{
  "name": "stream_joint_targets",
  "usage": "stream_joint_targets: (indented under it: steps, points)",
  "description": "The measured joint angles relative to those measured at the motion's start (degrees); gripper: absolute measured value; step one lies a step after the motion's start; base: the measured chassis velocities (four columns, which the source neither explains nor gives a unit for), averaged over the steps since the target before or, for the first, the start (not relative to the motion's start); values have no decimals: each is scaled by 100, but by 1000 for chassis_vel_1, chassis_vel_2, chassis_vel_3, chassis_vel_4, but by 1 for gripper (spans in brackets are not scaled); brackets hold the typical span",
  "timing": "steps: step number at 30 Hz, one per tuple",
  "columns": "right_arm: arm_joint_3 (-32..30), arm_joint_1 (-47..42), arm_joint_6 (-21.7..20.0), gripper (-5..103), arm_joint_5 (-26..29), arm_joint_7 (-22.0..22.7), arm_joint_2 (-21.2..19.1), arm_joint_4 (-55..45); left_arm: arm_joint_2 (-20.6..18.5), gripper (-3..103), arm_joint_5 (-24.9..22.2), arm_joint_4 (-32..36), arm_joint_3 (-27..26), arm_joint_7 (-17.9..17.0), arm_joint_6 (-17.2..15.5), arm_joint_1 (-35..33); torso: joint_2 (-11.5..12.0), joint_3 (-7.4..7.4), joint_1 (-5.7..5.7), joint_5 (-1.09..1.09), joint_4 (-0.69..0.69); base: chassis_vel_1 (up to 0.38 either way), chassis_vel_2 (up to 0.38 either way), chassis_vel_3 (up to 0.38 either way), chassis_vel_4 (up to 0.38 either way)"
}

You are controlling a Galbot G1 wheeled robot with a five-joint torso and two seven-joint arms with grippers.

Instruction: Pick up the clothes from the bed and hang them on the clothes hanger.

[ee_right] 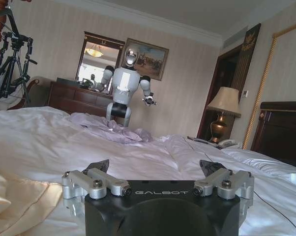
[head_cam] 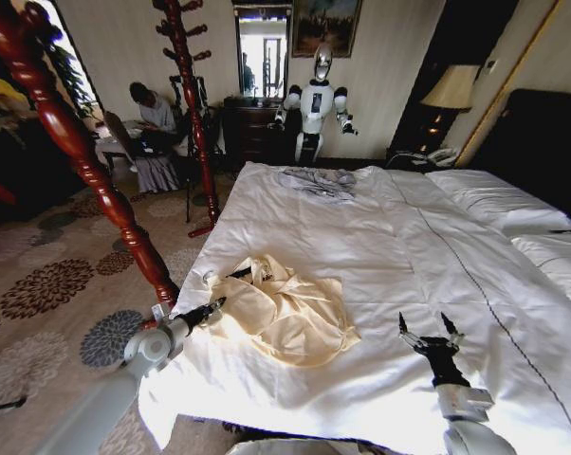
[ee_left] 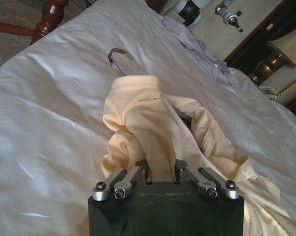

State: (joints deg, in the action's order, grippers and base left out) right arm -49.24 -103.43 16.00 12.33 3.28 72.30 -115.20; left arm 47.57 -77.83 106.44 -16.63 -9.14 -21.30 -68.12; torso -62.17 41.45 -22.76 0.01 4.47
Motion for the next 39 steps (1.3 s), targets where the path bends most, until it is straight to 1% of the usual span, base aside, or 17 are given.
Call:
stream_joint_targets:
  steps: [4,7,9,13,15,18,19,22,24,25,26,29,30,33,39]
  points:
    - [0,0,0,100,0,0,0,-1,-55,22,12,115,-8,-41,-31,-48,-1,0,0,0,-1,0,0,0,0]
    - [0,0,0,100,0,0,0,0,-70,38,116,130,0,-60,-39,-115,-1,0,0,0,-1,0,0,0,0]
    - [0,0,0,100,0,0,0,0,-70,38,133,136,3,-65,-41,-125,-1,0,0,-1,-1,0,0,0,0]
    - [0,0,0,100,0,0,0,0,-67,59,193,218,8,-127,-54,-165,-1,0,0,-1,-1,0,0,0,0]
    - [0,0,0,100,0,0,0,0,-67,59,212,235,8,-148,-54,-175,-1,0,0,-1,-1,0,0,0,0]
    - [0,0,0,100,0,0,0,0,-105,76,224,348,-20,-224,-55,-240,-1,0,0,-1,-1,0,0,0,0]
    - [0,0,0,100,0,0,0,0,-105,76,224,348,-20,-224,-55,-240,-1,0,0,-1,-1,0,0,0,0]
    - [0,0,0,100,0,0,0,0,-254,92,217,550,-64,-312,-81,-378,-1,0,0,-1,-1,0,0,0,0]
    - [0,0,0,100,0,0,0,0,-292,92,217,591,-72,-318,-84,-414,-1,0,0,0,-1,0,0,0,0]
    - [0,0,0,100,0,0,0,0,-361,96,216,650,-92,-319,-87,-477,-1,0,0,-1,-1,0,0,0,0]
    - [0,0,0,100,0,0,0,0,-442,98,210,705,-121,-319,-90,-529,-1,0,0,0,-2,0,0,0,0]
    - [0,0,0,100,0,0,-1,0,-538,100,135,746,-179,-297,-90,-512,-1,0,0,0,-3,0,0,0,0]
    - [0,0,0,100,0,0,0,-1,-555,100,56,749,-228,-297,-90,-466,-1,0,0,-1,-1,0,0,0,0]
    - [0,0,0,100,0,0,0,0,-547,100,-216,750,-357,-277,-99,-293,-1,0,-1,0,-1,0,0,0,0]
    - [0,0,0,100,0,0,0,0,-419,100,-224,580,-225,-248,-110,-112,-1,0,0,-1,0,0,0,0,0]
